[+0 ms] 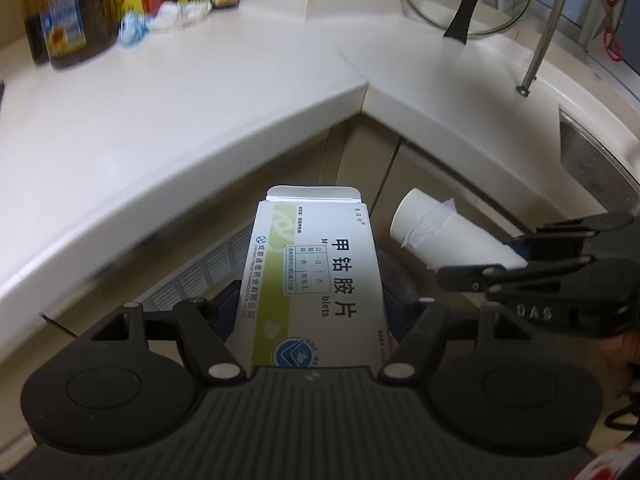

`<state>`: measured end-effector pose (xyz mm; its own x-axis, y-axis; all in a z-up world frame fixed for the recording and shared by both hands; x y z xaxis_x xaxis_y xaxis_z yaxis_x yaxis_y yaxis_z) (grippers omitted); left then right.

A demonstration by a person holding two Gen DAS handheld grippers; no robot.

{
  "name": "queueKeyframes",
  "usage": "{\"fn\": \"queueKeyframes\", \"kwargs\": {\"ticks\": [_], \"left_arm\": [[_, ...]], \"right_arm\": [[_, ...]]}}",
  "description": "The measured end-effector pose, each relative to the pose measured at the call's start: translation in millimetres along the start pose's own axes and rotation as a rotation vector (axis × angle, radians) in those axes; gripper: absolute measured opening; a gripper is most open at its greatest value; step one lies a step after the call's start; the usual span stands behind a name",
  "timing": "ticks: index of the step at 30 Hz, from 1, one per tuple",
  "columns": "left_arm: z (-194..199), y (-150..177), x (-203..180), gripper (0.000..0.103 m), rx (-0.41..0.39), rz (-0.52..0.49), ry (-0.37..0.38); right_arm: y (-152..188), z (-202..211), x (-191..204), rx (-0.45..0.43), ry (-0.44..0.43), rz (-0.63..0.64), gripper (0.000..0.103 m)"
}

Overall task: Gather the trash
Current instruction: 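Carry the medicine box and paper roll down over the wastebasket with both grippers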

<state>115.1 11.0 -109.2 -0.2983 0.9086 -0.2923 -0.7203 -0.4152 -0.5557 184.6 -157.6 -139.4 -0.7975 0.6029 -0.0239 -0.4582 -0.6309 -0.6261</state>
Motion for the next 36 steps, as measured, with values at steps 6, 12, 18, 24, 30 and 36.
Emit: {"fn": "queueKeyframes", "kwargs": {"ticks": [6, 12, 18, 24, 30, 36], "left_arm": [[-23.9, 10.0, 3.3, 0.069, 0.063, 0.035, -0.018], [-44.0, 16.4, 3.4, 0.069, 0.112, 0.039, -0.032], [-61.9, 23.0, 1.1, 0.069, 0.148, 0.04, -0.034], [-74.9, 28.7, 3.2, 0.069, 0.176, 0.044, -0.04], [-84.1, 33.7, 6.5, 0.069, 0.195, 0.05, -0.049], [-89.3, 38.0, 8.2, 0.069, 0.204, 0.057, -0.055]], "right_arm": [[18.8, -21.1, -3.9, 0.059, -0.023, 0.007, 0.03], [25.3, -38.5, -6.8, 0.089, -0.027, 0.002, 0.03], [30.2, -51.2, -10.4, 0.12, -0.023, 0.0, 0.03], [30.6, -64.6, -12.5, 0.142, -0.025, 0.011, 0.03], [35.1, -75.2, -14.5, 0.157, -0.033, 0.02, 0.03], [38.2, -80.9, -16.2, 0.166, -0.04, 0.025, 0.03]]}}
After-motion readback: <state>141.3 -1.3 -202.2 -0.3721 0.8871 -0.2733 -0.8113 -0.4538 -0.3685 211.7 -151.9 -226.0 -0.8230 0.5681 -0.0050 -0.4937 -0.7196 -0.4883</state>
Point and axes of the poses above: each gripper's, at about its wrist camera, not at the fingertips, and z roughly against the way its jaws point, x to its left, y to its underside, the point moved 4 cm from there along -z, roughly the way its jaws point, and after that the axes turned 15 degrees about z, right-handed, at the moved point
